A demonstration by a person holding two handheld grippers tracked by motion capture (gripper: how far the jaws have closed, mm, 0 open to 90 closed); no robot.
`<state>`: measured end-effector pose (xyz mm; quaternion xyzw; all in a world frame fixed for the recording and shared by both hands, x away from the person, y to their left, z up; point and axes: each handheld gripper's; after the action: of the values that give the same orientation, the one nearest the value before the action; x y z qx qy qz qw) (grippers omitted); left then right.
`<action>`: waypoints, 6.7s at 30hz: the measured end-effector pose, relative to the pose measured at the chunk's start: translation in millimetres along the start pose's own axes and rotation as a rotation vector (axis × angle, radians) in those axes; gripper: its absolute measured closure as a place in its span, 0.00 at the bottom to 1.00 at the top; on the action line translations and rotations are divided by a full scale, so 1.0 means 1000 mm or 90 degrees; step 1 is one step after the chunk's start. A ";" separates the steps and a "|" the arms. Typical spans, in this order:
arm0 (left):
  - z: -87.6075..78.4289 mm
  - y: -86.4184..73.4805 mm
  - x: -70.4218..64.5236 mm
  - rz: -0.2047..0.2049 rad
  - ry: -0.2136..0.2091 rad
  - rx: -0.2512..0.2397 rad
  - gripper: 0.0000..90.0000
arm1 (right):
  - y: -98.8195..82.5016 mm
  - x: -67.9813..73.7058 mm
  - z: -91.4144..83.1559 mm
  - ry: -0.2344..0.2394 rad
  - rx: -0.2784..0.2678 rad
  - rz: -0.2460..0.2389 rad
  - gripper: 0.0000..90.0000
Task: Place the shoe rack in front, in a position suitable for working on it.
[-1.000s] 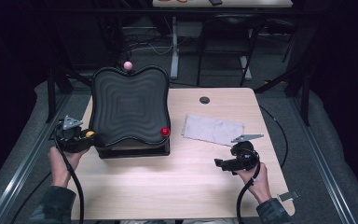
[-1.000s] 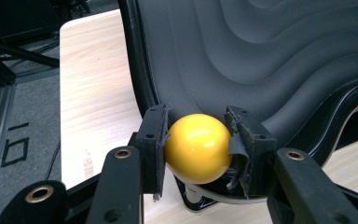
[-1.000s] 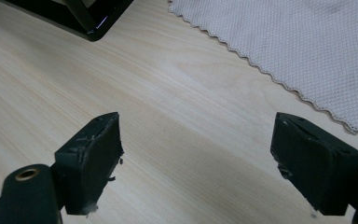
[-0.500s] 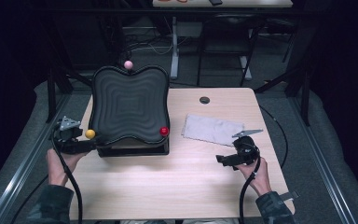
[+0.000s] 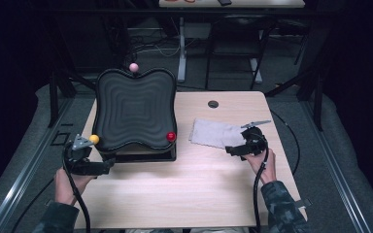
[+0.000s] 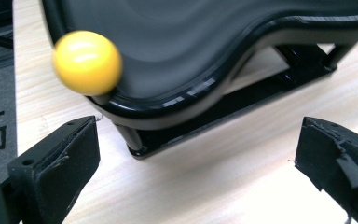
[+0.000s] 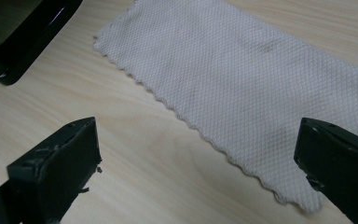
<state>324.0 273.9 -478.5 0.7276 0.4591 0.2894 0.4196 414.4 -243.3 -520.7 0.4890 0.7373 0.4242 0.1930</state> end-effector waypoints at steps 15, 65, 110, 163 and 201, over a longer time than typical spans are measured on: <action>0.016 -0.011 -0.026 0.042 -0.037 0.055 0.00 | 0.021 -0.025 0.065 -0.040 0.091 0.022 0.07; 0.017 -0.007 -0.051 0.054 -0.097 0.013 0.00 | 0.016 0.011 -0.058 0.010 -0.057 0.014 0.95; 0.033 -0.007 -0.105 0.119 -0.175 0.032 0.00 | -0.044 0.128 -0.035 0.198 0.056 -0.045 0.68; 0.121 -0.024 -0.217 0.156 -0.321 0.108 0.60 | -0.042 0.057 -0.052 0.094 0.031 0.026 0.15; 0.026 -0.017 -0.083 0.058 -0.235 0.082 0.86 | -0.029 0.082 -0.043 0.111 0.001 -0.023 0.17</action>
<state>303.5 192.7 -508.9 0.8135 0.3585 0.1401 0.4359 331.2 -194.5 -509.0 0.4368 0.7605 0.4610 0.1350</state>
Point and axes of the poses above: each handheld gripper's, and its own axes: z roughly forward along the jaws, y roughly out of its top, x roughly to its left, and after that the axes turned 15 degrees about -x, right-handed
